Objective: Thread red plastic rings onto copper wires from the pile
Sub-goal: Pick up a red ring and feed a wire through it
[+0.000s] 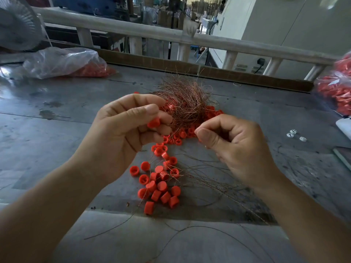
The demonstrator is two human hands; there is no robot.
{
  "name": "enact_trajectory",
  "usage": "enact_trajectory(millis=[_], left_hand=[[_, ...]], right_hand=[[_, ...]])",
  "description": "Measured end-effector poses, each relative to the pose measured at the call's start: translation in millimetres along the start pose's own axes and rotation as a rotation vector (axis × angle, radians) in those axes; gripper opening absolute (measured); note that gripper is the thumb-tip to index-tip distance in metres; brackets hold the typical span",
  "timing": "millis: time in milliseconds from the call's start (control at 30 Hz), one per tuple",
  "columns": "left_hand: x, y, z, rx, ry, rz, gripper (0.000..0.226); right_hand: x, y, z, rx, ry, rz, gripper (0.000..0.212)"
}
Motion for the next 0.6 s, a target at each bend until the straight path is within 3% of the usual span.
enact_trajectory(millis=[100,200,333,433,500,600], left_hand=[[-1.7,-1.1,0.4,0.005,-0.013,-0.001,0.015],[-2.2,-2.4,0.3,-0.01,-0.014,0.013,0.015],[0.4,-0.9,0.5,-0.025,-0.004,-0.019,0.017],[0.8,7.2,0.0,0.052,0.005,-0.119,0.029],[1.7,10.7,-0.2,0.096,0.002,-0.224,0.026],[-4.8,15.1,-2.5,0.082,0.041,-0.496,0.035]], right_hand=[[5.8,-10.2,2.0,-0.115,-0.069,-0.063,0.021],[10.9,-20.3,4.6,-0.19,-0.103,-0.054,0.018],[8.1,-9.3,1.1,-0.087,-0.09,-0.076,0.018],[4.0,9.6,-3.0,0.027,-0.048,-0.066,0.017],[5.3,17.4,-4.9,0.042,-0.046,0.041,0.012],[15.6,16.0,-7.2,-0.073,-0.081,0.306,0.009]])
Point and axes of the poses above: each hand's wrist, its own z-axis away from the middle knuckle, its own y-axis out of the back of the hand, x = y × z, the point moved 8 cm from there along -z, towards the middle knuckle, and after that the axes turned 1 degree about -x, right-handed, at the moved point
